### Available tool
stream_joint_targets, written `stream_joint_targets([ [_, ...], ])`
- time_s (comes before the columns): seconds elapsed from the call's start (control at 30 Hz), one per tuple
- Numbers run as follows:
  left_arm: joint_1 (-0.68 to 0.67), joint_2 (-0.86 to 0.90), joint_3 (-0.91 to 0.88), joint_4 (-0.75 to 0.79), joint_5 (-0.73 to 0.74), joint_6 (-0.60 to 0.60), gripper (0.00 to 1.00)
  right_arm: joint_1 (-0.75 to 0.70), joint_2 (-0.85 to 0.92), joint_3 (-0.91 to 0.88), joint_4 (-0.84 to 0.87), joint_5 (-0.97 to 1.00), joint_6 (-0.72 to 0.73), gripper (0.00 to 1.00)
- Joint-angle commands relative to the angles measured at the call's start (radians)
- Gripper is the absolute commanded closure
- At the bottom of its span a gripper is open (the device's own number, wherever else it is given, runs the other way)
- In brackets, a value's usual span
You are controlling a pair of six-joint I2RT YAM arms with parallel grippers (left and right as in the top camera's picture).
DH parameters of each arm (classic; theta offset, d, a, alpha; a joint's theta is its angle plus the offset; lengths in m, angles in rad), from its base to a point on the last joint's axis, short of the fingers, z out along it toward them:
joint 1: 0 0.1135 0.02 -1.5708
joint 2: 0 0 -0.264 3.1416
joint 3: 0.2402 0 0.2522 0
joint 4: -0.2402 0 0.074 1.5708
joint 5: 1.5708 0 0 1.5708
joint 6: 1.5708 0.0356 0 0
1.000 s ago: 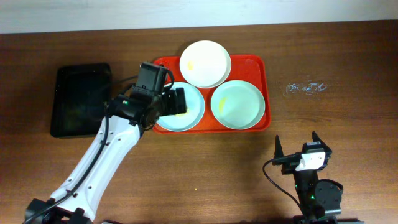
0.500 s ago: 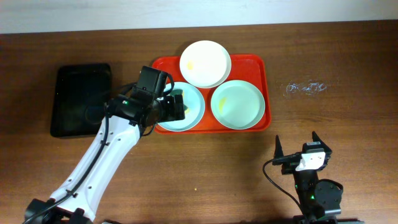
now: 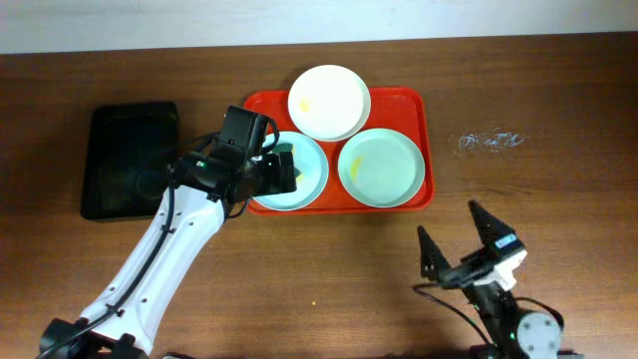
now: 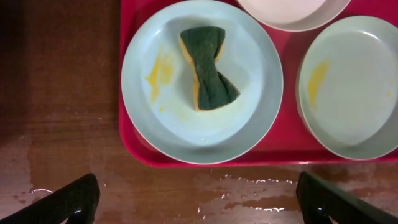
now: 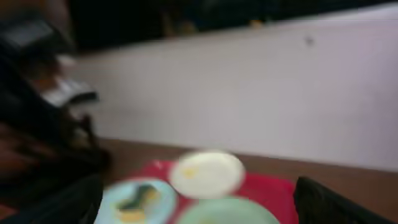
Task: Clean dirty plates on tray and stack at the side
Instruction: 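Reach the right gripper to the left blue plate rim and grip it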
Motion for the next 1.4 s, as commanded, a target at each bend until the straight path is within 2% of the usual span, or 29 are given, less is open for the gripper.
stream_joint_targets([
  [0.0, 0.005, -0.002, 0.003, -0.001, -0.011, 0.005, 0.01, 0.005, -0.008, 0.026, 0.428, -0.064, 0.216, 0.01],
  [0.07, 0.005, -0.002, 0.003, -0.001, -0.011, 0.005, 0.01, 0.005, 0.000, 0.110, 0.415, -0.001, 0.216, 0.01],
  [0.1, 0.004, -0.002, 0.003, -0.001, -0.011, 0.005, 0.01, 0.005, 0.014, 0.190, 0.336, 0.037, 0.215, 0.01],
  [0.2, 0.005, -0.002, 0.003, -0.002, -0.011, 0.005, 0.01, 0.005, 0.205, 0.571, -0.182, 0.127, 0.143, 0.01],
  [0.27, 0.005, -0.002, 0.003, -0.002, -0.011, 0.005, 0.01, 0.005, 0.489, 0.909, -0.600, 0.113, 0.093, 0.01],
  [0.33, 0.005, -0.002, 0.003, -0.002, -0.011, 0.005, 0.01, 0.005, 0.696, 1.118, -0.797, 0.032, 0.095, 0.01],
  [0.43, 0.004, -0.002, 0.003, -0.002, -0.010, 0.005, 0.01, 0.005, 0.974, 1.357, -0.969, -0.311, 0.114, 0.01],
  [0.5, 0.004, -0.002, 0.003, -0.002, -0.010, 0.005, 0.01, 0.005, 1.164, 1.440, -0.906, -0.526, 0.126, 0.01],
  [0.53, 0.004, -0.002, 0.003, -0.002, -0.010, 0.005, 0.01, 0.006, 1.209, 1.462, -0.896, -0.542, 0.128, 0.01],
  [0.57, 0.004, -0.002, 0.003, -0.003, -0.010, 0.005, 0.01, 0.012, 1.261, 1.493, -0.914, -0.501, 0.134, 0.01],
  [0.63, 0.004, -0.002, 0.003, -0.005, -0.010, 0.005, 0.01, 0.048, 1.343, 1.539, -1.003, -0.278, 0.144, 0.04],
  [0.67, 0.004, -0.002, 0.003, -0.005, -0.011, 0.005, 0.01, 0.071, 1.384, 1.555, -1.053, -0.149, 0.181, 0.17],
  [0.7, 0.004, -0.002, 0.003, -0.005, -0.011, 0.005, 0.00, 0.095, 1.436, 1.567, -1.092, -0.064, 0.208, 0.27],
  [0.73, 0.004, -0.002, 0.003, -0.005, -0.011, 0.005, 0.01, 0.118, 1.504, 1.568, -1.089, -0.063, 0.201, 0.28],
  [0.8, 0.004, -0.002, 0.003, -0.004, -0.011, 0.005, 0.01, 0.158, 1.600, 1.568, -1.057, -0.069, 0.169, 0.36],
  [0.9, 0.004, -0.002, 0.003, -0.004, -0.011, 0.005, 0.01, 0.221, 1.722, 1.568, -0.979, -0.066, 0.151, 0.59],
  [0.93, 0.004, -0.002, 0.003, -0.005, -0.011, 0.005, 0.01, 0.240, 1.761, 1.568, -0.949, -0.065, 0.150, 0.61],
  [1.2, 0.005, -0.002, 0.003, -0.005, -0.011, 0.005, 0.01, 0.323, 2.020, 1.568, -0.751, 0.021, 0.091, 0.60],
  [1.37, 0.004, -0.002, 0.003, -0.005, -0.011, 0.005, 0.01, 0.330, 2.088, 1.568, -0.689, 0.024, 0.083, 0.62],
])
